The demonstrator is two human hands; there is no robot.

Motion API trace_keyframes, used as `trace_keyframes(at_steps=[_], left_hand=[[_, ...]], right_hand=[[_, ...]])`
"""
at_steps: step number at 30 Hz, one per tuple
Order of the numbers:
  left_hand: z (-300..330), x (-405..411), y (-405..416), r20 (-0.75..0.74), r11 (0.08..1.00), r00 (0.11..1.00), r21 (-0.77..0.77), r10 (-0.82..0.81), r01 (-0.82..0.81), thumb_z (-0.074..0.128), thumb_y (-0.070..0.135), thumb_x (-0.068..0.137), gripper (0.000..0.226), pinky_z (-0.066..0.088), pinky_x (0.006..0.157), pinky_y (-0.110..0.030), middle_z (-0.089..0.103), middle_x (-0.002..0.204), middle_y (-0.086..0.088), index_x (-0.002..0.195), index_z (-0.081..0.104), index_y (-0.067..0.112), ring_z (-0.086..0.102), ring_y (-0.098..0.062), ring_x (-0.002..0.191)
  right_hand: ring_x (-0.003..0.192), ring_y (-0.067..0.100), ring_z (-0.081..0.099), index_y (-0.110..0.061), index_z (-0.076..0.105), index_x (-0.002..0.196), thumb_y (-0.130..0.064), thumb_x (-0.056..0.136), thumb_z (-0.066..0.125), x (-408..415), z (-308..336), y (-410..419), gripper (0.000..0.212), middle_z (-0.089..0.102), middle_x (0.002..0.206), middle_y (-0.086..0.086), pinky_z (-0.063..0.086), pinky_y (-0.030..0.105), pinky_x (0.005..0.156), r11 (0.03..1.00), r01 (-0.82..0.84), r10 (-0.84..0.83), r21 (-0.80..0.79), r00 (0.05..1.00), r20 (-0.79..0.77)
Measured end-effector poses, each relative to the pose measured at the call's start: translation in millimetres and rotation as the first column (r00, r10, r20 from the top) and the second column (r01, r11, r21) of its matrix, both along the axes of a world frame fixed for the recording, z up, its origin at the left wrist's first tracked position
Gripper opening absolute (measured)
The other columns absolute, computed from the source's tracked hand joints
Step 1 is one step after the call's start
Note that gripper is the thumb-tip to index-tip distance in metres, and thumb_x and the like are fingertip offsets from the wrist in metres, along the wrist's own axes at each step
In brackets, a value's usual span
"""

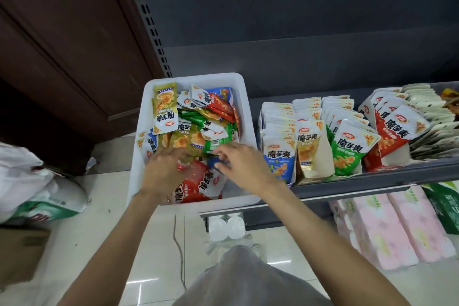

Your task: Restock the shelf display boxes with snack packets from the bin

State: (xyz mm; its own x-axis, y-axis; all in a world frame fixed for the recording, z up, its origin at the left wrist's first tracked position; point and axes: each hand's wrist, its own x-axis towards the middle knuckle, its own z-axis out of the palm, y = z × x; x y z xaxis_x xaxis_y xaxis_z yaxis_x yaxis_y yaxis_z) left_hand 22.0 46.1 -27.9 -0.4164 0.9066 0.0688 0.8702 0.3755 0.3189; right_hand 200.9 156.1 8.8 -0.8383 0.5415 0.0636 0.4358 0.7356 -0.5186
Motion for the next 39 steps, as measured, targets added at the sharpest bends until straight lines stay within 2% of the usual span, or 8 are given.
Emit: trace_keyframes(at_steps=[8,13,16,19,21,30,35,39], left_hand=[[-8.9,-15.8,-11.5,-0.207,0.909,0.94,-0.378,-0.269,0.177,0.07,0.049,0.074,0.066,0.028,0.106,-0.036,0.043,0.133,0.01,0.134,0.046,0.036,0.035,-0.017,0.127],[-9.8,-15.7,-9.6,-0.249,0.956,0.929,0.032,-0.275,0.291,0.046,0.048,0.087,0.036,0.046,0.079,-0.032,0.068,0.093,0.005,0.096,0.071,0.024,0.065,-0.02,0.088],[-2.5,-11.4,-8.1,0.105,0.963,0.976,0.217,-0.189,0.163,0.045,0.052,0.088,0.044,0.05,0.07,-0.03,0.071,0.089,0.002,0.096,0.069,0.016,0.067,-0.018,0.077],[26.7,7.2,-2.3,0.761,0.979,0.638,0.197,-0.119,-0.053,0.06,0.055,0.082,0.038,0.056,0.071,-0.03,0.073,0.092,0.006,0.097,0.067,0.02,0.069,-0.013,0.083],[43.9,19.6,4.8,0.845,0.978,0.511,0.203,-0.156,-0.037,0.064,0.041,0.079,0.022,0.055,0.071,-0.026,0.072,0.088,0.01,0.094,0.065,0.025,0.069,-0.011,0.083],[92.6,106.6,79.7,0.667,0.887,0.59,0.279,-0.454,0.367,0.06,0.046,0.08,0.026,0.051,0.071,-0.016,0.067,0.092,0.019,0.1,0.063,0.03,0.065,0.003,0.085],[103.7,183.3,138.9,0.456,0.81,0.671,0.371,-0.585,0.454,0.063,0.041,0.085,0.024,0.051,0.076,-0.031,0.068,0.09,0.015,0.097,0.072,0.022,0.062,-0.002,0.084],[101.7,244.7,193.4,0.218,0.743,0.721,0.346,-0.658,0.573,0.06,0.034,0.09,0.019,0.048,0.08,-0.036,0.066,0.1,0.01,0.102,0.071,0.025,0.058,-0.012,0.097]], right_hand=[[0.105,0.025,0.059,-0.008,0.037,0.127,-0.03,0.082,0.069,-63.8,-44.4,-29.1,0.059,0.061,0.115,0.007,0.041,0.032,0.072,0.944,-0.262,0.095,0.201,0.799,0.594],[0.094,0.028,0.062,-0.01,0.055,0.108,-0.022,0.089,0.056,-47.5,-12.6,-9.2,0.023,0.064,0.099,0.008,0.041,0.03,0.067,0.989,-0.114,0.067,0.098,0.916,0.396],[0.078,0.022,0.064,-0.021,0.06,0.097,-0.027,0.088,0.059,-19.1,12.0,11.9,0.011,0.069,0.086,0.001,0.047,0.03,0.065,0.982,0.187,-0.187,-0.012,0.982,0.024],[0.07,0.013,0.064,-0.018,0.06,0.095,-0.015,0.084,0.069,16.3,38.0,25.2,0.014,0.068,0.078,-0.005,0.051,0.03,0.066,0.835,0.336,-0.482,-0.436,0.829,-0.284],[0.069,0.01,0.065,-0.016,0.062,0.099,-0.012,0.083,0.071,32.4,52.6,26.2,0.018,0.069,0.079,-0.003,0.054,0.027,0.062,0.691,0.238,-0.551,-0.682,0.785,-0.284],[0.085,0.008,0.07,-0.019,0.066,0.101,-0.015,0.089,0.062,138.8,73.1,24.5,0.013,0.074,0.09,-0.008,0.056,0.022,0.063,0.62,0.301,-0.735,-0.725,0.547,-0.401],[0.077,-0.007,0.062,-0.01,0.064,0.1,-0.017,0.089,0.064,218.0,83.5,33.4,0.012,0.069,0.08,-0.024,0.048,0.013,0.064,0.658,0.559,-0.739,-0.505,0.353,-0.573],[0.062,0.019,0.055,-0.023,0.065,0.094,-0.033,0.091,0.063,288.5,82.7,58.1,0.011,0.066,0.073,-0.006,0.047,0.036,0.059,0.601,0.774,-0.681,-0.199,0.367,-0.633]])
